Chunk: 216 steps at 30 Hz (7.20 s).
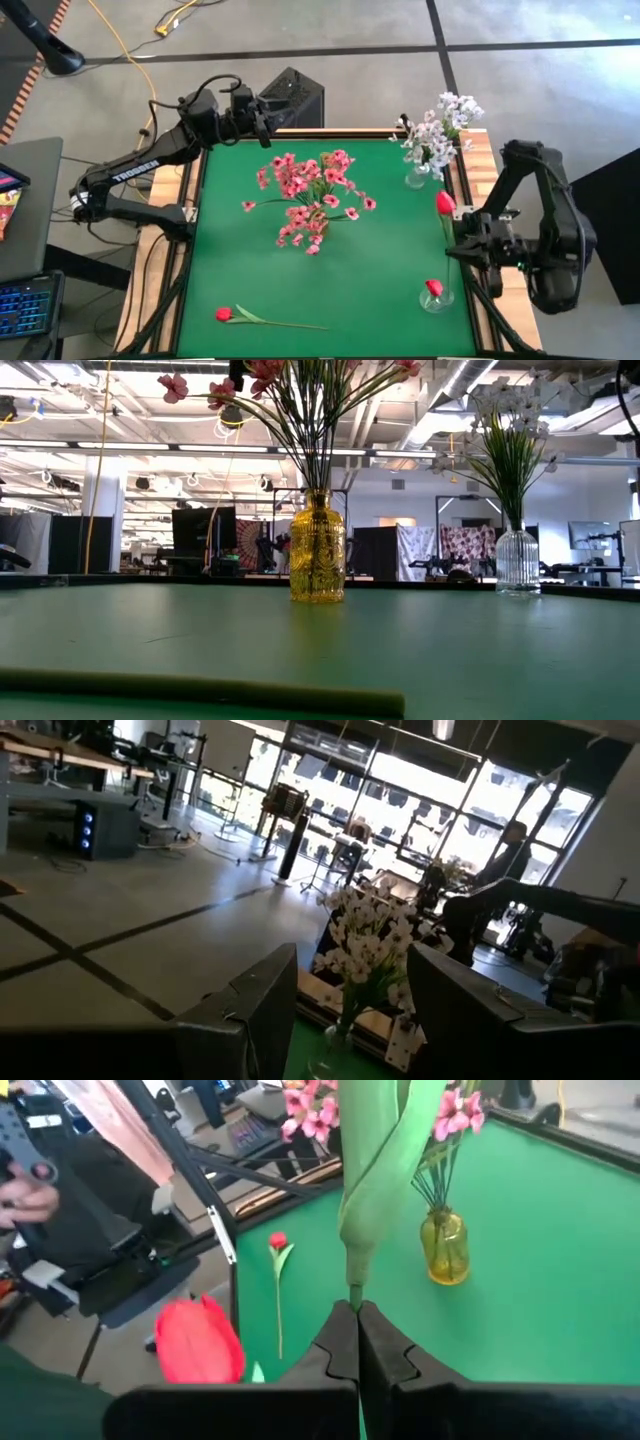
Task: Sort flowers into vase by color
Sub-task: Put the red flower into the bottom transparent vase
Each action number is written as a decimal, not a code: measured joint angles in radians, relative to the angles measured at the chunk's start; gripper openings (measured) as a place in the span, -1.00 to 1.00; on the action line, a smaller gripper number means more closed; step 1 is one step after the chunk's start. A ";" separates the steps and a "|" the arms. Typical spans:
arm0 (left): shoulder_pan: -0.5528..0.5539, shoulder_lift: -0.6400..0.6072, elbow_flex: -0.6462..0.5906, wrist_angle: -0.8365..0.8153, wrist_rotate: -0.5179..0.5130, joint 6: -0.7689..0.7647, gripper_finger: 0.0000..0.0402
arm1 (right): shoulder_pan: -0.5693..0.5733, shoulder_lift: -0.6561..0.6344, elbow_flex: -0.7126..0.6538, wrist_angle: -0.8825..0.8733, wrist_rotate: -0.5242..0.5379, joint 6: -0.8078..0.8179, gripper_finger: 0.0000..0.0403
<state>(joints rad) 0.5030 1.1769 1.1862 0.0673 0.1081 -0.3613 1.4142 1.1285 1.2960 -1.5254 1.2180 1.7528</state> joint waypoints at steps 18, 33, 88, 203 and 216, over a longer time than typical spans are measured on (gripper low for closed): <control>0.000 -0.003 0.000 -0.005 0.045 -0.013 -0.11 | 0.063 0.106 -0.198 0.099 0.045 0.095 -0.92; 0.003 -0.041 0.002 -0.005 0.060 0.026 -0.11 | 0.065 0.088 -0.210 0.226 -0.070 0.074 -0.65; -0.164 -0.063 0.002 -1.347 -0.148 0.263 -0.11 | 0.010 -0.161 -0.209 0.272 -0.327 -0.057 -0.60; -1.214 0.526 0.200 -0.849 -0.262 -0.246 -1.00 | -0.090 -0.162 -0.209 0.332 -0.478 -0.348 -0.60; -1.042 0.294 0.337 -0.670 -0.149 -0.386 -1.00 | -0.192 -0.160 -0.043 0.334 -0.366 -0.791 -0.60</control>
<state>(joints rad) -0.5393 1.4707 1.5230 -0.6026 -0.0404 -0.7477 1.2225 0.9684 1.2526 -1.1911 0.8521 0.9622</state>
